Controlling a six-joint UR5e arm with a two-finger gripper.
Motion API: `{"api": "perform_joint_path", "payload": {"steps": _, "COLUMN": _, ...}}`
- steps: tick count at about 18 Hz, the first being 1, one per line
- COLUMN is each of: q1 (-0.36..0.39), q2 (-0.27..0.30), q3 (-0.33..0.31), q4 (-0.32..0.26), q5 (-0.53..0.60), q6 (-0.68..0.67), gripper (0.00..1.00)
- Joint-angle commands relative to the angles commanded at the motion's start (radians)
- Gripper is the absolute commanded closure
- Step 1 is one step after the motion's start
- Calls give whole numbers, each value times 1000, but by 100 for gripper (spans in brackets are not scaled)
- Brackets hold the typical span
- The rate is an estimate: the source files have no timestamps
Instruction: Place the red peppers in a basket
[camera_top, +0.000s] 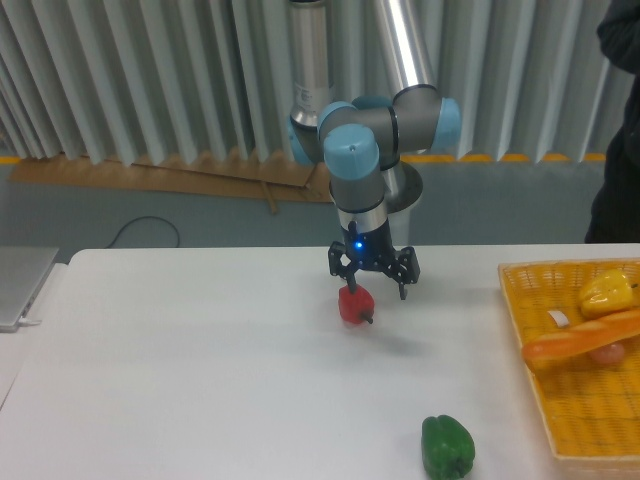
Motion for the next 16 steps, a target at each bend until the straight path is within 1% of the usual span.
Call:
{"api": "perform_joint_path", "payload": {"steps": 3, "q1": -18, "q2": -12, "q3": -3, "q4": 2, "q5": 3, "q6": -11, "gripper": 0}}
{"api": "perform_joint_path", "payload": {"steps": 5, "q1": -23, "q2": -20, "q3": 12, "q4": 0, "q5": 5, "q6": -49, "gripper": 0}}
{"api": "perform_joint_path", "payload": {"steps": 8, "q1": -63, "q2": -46, "q3": 20, "q4": 0, "q5": 26, "q6": -72, "gripper": 0}}
{"api": "perform_joint_path", "payload": {"steps": 16, "q1": -83, "q2": -55, "q3": 11, "q4": -2, "q5": 40, "q6": -89, "gripper": 0}}
